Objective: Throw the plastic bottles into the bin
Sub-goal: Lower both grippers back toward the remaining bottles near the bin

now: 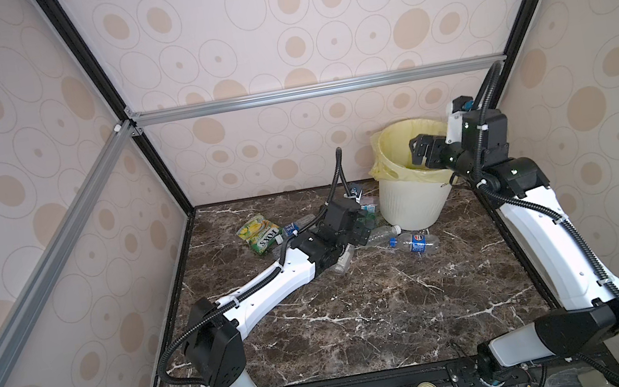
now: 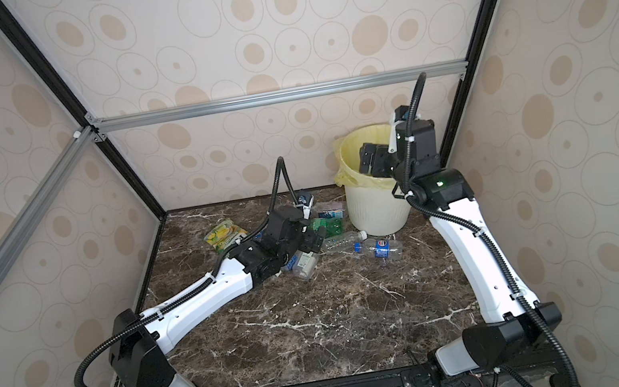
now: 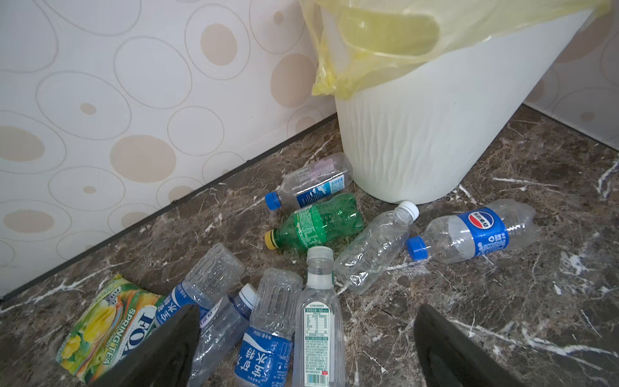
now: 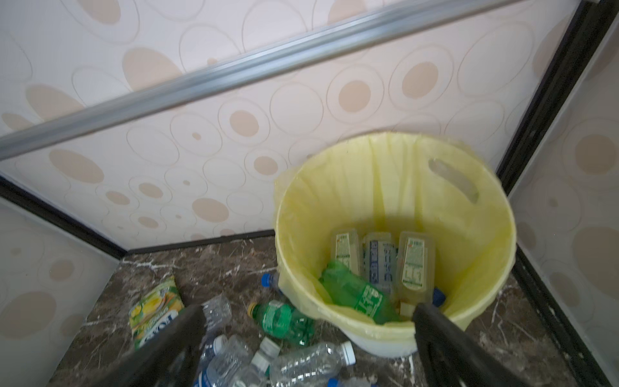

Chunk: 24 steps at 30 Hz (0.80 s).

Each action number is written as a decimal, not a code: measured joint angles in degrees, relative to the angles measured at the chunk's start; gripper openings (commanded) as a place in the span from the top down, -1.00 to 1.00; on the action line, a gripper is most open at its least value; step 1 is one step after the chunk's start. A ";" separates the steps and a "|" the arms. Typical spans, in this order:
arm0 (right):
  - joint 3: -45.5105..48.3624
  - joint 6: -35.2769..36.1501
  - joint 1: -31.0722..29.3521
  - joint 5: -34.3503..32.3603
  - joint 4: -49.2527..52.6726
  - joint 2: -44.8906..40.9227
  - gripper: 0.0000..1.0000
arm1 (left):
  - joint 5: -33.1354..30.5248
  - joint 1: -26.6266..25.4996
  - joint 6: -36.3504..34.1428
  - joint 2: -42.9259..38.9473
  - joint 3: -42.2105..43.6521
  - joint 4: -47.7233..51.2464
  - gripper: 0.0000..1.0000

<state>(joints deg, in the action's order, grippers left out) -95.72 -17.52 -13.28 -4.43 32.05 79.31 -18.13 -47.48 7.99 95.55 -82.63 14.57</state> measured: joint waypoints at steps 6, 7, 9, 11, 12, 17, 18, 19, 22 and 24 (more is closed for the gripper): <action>14.29 -0.15 -4.42 0.85 0.11 -8.90 -0.99 | 1.27 1.27 5.95 2.21 2.60 1.99 -0.98; 16.63 -0.28 -5.18 0.98 0.13 -10.29 -1.00 | 1.38 1.42 6.82 2.99 2.82 2.32 -0.98; 20.76 -0.68 -6.64 1.03 0.02 -12.20 -1.00 | 1.57 1.68 8.48 4.85 2.91 2.99 -0.97; 24.96 -1.29 -8.37 0.98 0.07 -13.22 -0.99 | 1.57 1.84 10.10 7.10 2.78 3.91 -0.98; 26.43 -1.57 -9.07 1.01 0.07 -13.29 -1.00 | 1.57 1.86 10.75 8.20 2.58 4.44 -0.98; 33.57 -3.65 -12.28 0.96 0.11 -13.33 -0.99 | 3.19 2.05 13.18 13.60 1.44 6.32 -0.98; 34.38 -4.11 -12.59 0.98 0.04 -13.44 -0.99 | 3.56 2.08 13.44 13.99 1.44 6.47 -0.98; 35.26 -4.39 -12.85 0.98 0.02 -13.68 -0.99 | 3.80 2.08 13.73 14.32 1.44 6.51 -0.98; 37.53 -5.66 -13.22 1.03 -0.22 -15.04 -0.99 | 4.04 2.10 14.36 14.56 1.36 6.51 -0.97; 38.75 -6.36 -13.29 1.03 -0.31 -16.09 -0.99 | 4.13 2.14 14.67 15.06 0.59 6.54 -0.98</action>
<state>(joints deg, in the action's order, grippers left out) -56.97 -23.88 -26.57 -3.40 31.75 63.22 -14.00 -45.34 22.65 110.61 -82.04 21.10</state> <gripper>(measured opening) 0.997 0.988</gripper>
